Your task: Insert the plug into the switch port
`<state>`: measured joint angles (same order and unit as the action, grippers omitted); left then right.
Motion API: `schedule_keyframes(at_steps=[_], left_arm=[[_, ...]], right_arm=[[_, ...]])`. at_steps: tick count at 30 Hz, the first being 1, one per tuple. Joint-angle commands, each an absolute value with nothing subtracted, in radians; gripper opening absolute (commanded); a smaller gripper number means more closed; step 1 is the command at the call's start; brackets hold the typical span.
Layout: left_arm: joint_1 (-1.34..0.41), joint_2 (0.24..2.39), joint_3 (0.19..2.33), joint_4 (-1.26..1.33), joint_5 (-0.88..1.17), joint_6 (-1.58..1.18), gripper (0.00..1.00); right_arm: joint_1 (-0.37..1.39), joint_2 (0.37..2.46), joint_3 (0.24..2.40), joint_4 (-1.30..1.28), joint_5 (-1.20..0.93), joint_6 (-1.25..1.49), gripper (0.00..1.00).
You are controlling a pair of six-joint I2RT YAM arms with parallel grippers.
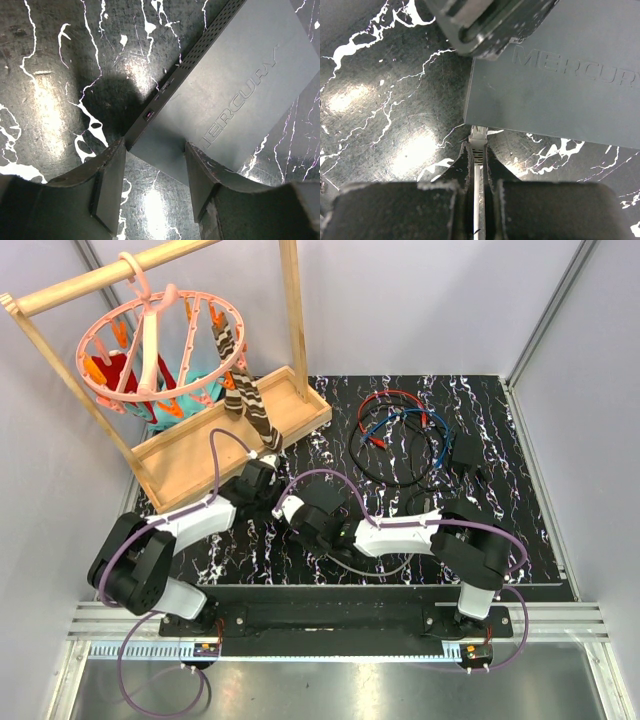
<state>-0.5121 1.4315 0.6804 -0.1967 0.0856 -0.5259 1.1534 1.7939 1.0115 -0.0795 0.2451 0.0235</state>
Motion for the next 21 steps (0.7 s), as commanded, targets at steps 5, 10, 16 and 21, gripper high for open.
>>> schedule_keyframes(at_steps=[5,10,16,21], left_arm=[[-0.624,1.397,0.604,-0.423,0.422,-0.629,0.50],[-0.624,1.427,0.603,-0.420,0.413,-0.609,0.50],[-0.611,1.447,0.675,-0.468,0.315,-0.551,0.50],[-0.555,1.482,0.745,-0.515,0.244,-0.489,0.53]], right_arm=[[1.115,1.770,1.069,0.405,0.373,0.020,0.00],[1.094,1.766,1.170,0.374,0.334,-0.066,0.00],[1.089,1.801,1.188,0.255,0.187,-0.060,0.00],[1.091,1.783,1.068,0.238,0.121,0.067,0.06]])
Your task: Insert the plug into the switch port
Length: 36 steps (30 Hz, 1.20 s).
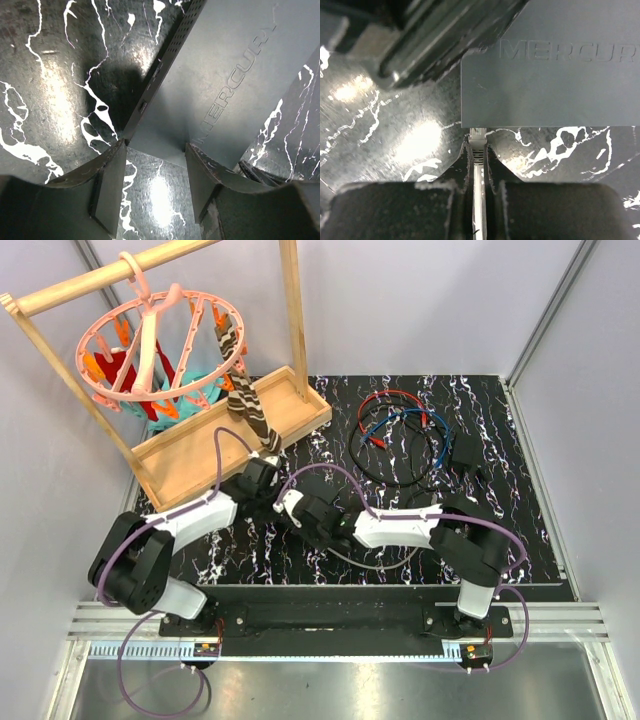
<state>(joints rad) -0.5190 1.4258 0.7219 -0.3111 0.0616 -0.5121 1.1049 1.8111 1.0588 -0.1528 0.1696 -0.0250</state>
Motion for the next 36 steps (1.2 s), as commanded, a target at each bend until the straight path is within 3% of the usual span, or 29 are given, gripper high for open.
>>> schedule_keyframes(at_steps=[1,12,17,22,29,36], left_arm=[[-0.534,1.492,0.768,-0.520,0.229,-0.471,0.54],[-0.457,1.491,0.856,-0.574,0.187,-0.430,0.67],[-0.416,1.442,0.890,-0.581,0.178,-0.422,0.81],[-0.384,1.453,0.940,-0.563,0.150,-0.384,0.95],[-0.379,1.592,0.988,-0.497,0.238,-0.353,0.95],[-0.377,1.670,0.968,-0.457,0.301,-0.357,0.87]], right_arm=[[1.091,1.778,1.033,0.233,0.118,0.080,0.09],[1.091,1.692,0.901,0.132,0.156,0.147,0.30],[1.091,1.646,0.854,0.107,0.141,0.170,0.45],[1.091,1.654,0.838,0.104,0.100,0.195,0.46],[1.091,1.726,0.856,0.124,0.087,0.215,0.47],[1.092,1.772,0.862,0.147,0.115,0.212,0.45]])
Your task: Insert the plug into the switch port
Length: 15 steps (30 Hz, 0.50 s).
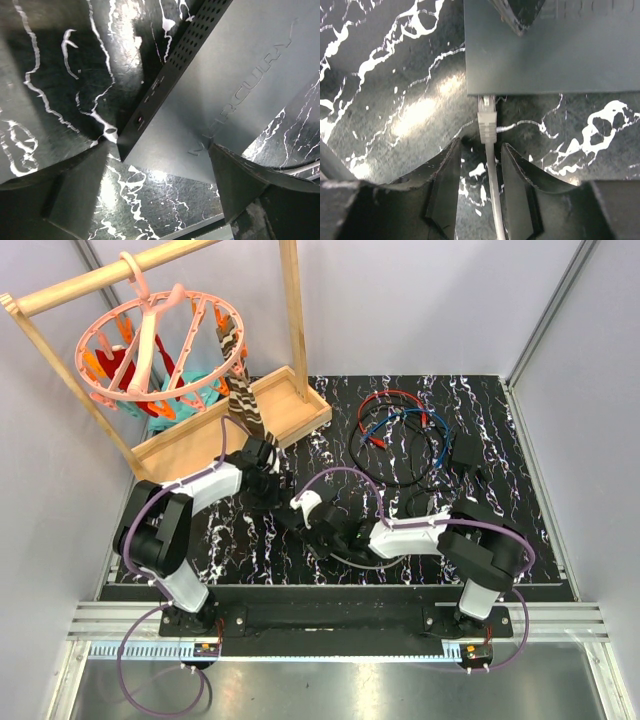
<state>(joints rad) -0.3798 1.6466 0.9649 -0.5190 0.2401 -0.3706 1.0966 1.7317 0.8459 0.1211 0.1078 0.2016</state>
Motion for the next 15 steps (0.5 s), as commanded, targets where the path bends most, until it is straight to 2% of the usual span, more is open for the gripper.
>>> schedule_keyframes(at_steps=[1,6,7,10,11,12,15], left_arm=[[-0.377,1.678,0.966,-0.454,0.302,-0.360,0.87],[-0.377,1.721,0.959,-0.453,0.324,-0.371,0.80],[-0.379,1.721,0.956,-0.456,0.325,-0.374,0.76],[-0.388,1.723,0.931,-0.465,0.344,-0.391,0.70],[-0.394,1.721,0.925,-0.468,0.351,-0.396,0.63],[-0.411,1.720,0.910,-0.474,0.354,-0.403,0.61],[-0.449,1.707,0.867,-0.477,0.368,-0.425,0.52]], right_arm=[[1.091,1.781,0.864,0.149,0.117,0.212,0.44],[1.091,1.813,0.864,0.161,0.117,0.210,0.29],[1.091,1.815,0.865,0.167,0.117,0.210,0.27],[1.092,1.816,0.883,0.166,0.123,0.199,0.09],[1.092,1.818,0.891,0.164,0.124,0.187,0.06],[1.092,1.816,0.913,0.161,0.126,0.180,0.01],[1.092,1.812,0.966,0.146,0.149,0.144,0.00]])
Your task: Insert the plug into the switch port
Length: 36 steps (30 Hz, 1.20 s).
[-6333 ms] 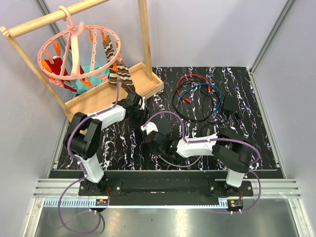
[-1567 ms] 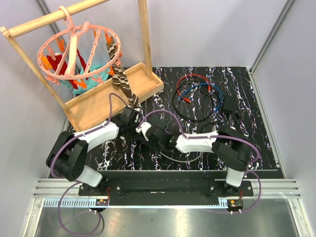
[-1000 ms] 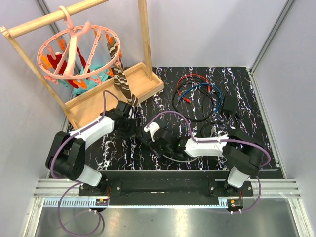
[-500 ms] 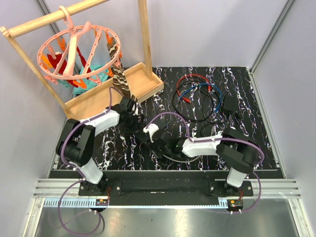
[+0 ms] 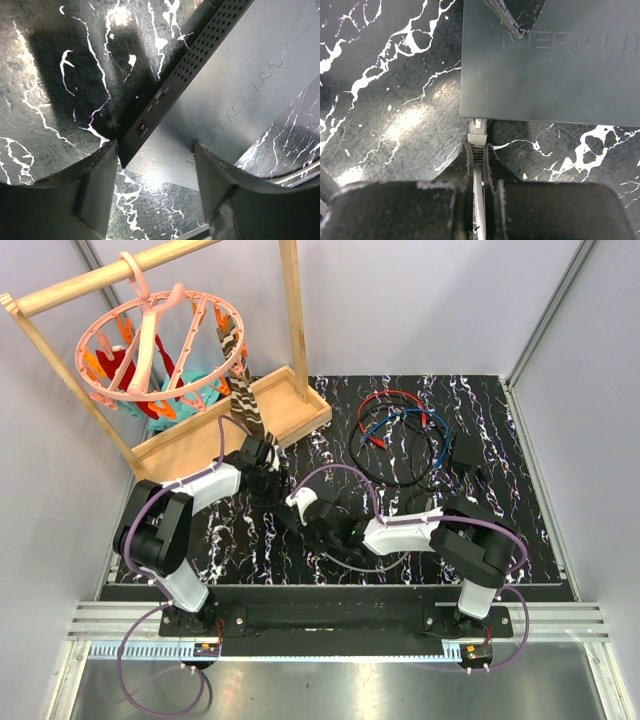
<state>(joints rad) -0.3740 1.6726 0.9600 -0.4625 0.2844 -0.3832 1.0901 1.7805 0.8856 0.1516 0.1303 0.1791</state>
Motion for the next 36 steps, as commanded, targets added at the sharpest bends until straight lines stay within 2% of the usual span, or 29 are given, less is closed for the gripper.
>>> schedule_keyframes(at_steps=[1,10,17,20,21,26,31,32,33,36], left_arm=[[-0.459,1.698,0.858,-0.479,0.376,-0.429,0.50],[-0.509,1.625,0.758,-0.480,0.428,-0.450,0.48],[-0.453,1.654,0.889,-0.555,0.304,-0.367,0.52],[-0.413,1.692,0.971,-0.571,0.250,-0.336,0.57],[-0.405,1.709,0.989,-0.577,0.242,-0.331,0.59],[-0.373,1.687,1.068,-0.612,0.175,-0.301,0.77],[-0.351,1.597,1.106,-0.630,0.085,-0.288,0.89],[-0.350,1.579,1.112,-0.634,0.072,-0.287,0.90],[-0.350,1.537,1.114,-0.641,0.061,-0.287,0.96],[-0.351,1.415,1.097,-0.638,0.046,-0.302,0.99]], right_arm=[[1.091,1.810,0.982,0.143,0.156,0.127,0.00],[1.072,1.825,1.107,0.210,0.172,0.081,0.00],[1.078,1.847,1.068,0.199,0.101,0.164,0.02],[1.083,1.822,1.025,0.186,0.083,0.209,0.12],[1.083,1.812,1.014,0.170,0.086,0.218,0.18],[1.072,1.701,0.936,0.092,0.124,0.227,0.41],[1.003,1.522,0.884,-0.073,0.107,0.235,0.63],[0.982,1.494,0.885,-0.130,0.104,0.230,0.66],[0.930,1.467,0.890,-0.156,0.100,0.219,0.67],[0.818,1.385,0.925,-0.245,0.086,0.184,0.70]])
